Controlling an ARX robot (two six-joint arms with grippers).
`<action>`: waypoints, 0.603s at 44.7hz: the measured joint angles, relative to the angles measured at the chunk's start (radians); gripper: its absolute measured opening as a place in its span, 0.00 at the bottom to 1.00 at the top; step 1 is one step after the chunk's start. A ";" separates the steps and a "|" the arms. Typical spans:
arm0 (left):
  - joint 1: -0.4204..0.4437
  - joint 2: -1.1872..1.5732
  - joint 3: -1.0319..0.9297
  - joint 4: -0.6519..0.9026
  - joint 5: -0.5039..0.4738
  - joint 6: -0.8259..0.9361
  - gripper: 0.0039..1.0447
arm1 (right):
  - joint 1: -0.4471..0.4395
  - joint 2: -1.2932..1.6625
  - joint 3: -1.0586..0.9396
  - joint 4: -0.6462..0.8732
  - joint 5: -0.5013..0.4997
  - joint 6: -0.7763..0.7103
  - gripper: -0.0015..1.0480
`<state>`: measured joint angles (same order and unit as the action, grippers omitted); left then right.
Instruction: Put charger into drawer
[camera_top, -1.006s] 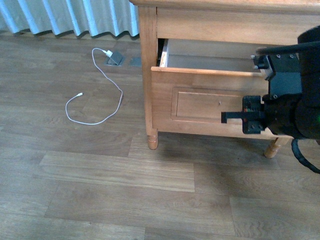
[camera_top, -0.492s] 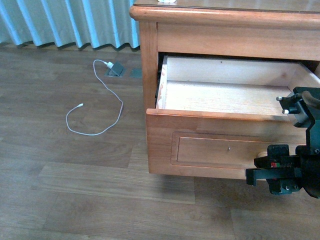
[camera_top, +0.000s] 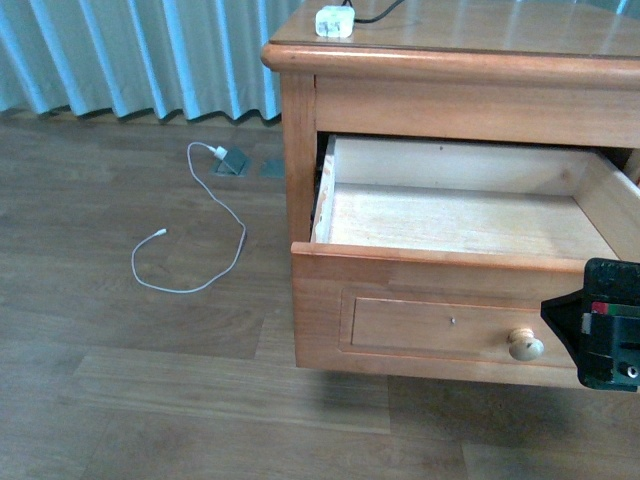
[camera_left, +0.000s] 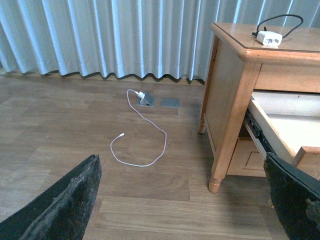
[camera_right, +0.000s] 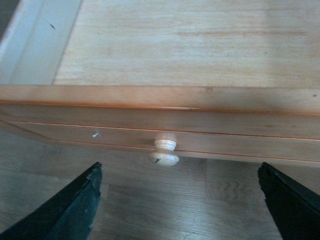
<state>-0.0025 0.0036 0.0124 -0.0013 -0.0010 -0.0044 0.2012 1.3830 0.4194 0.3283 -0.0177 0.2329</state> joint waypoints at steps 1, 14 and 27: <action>0.000 0.000 0.000 0.000 0.000 0.000 0.94 | -0.004 -0.024 0.000 -0.016 -0.007 0.001 0.93; 0.000 0.000 0.000 0.000 0.000 0.000 0.94 | -0.129 -0.326 0.002 -0.229 -0.117 0.004 0.92; 0.000 0.000 0.000 0.000 0.000 0.000 0.94 | -0.318 -0.648 -0.027 -0.272 -0.398 -0.025 0.92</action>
<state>-0.0025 0.0036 0.0124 -0.0013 -0.0010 -0.0044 -0.1169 0.7349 0.3923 0.0566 -0.4160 0.2077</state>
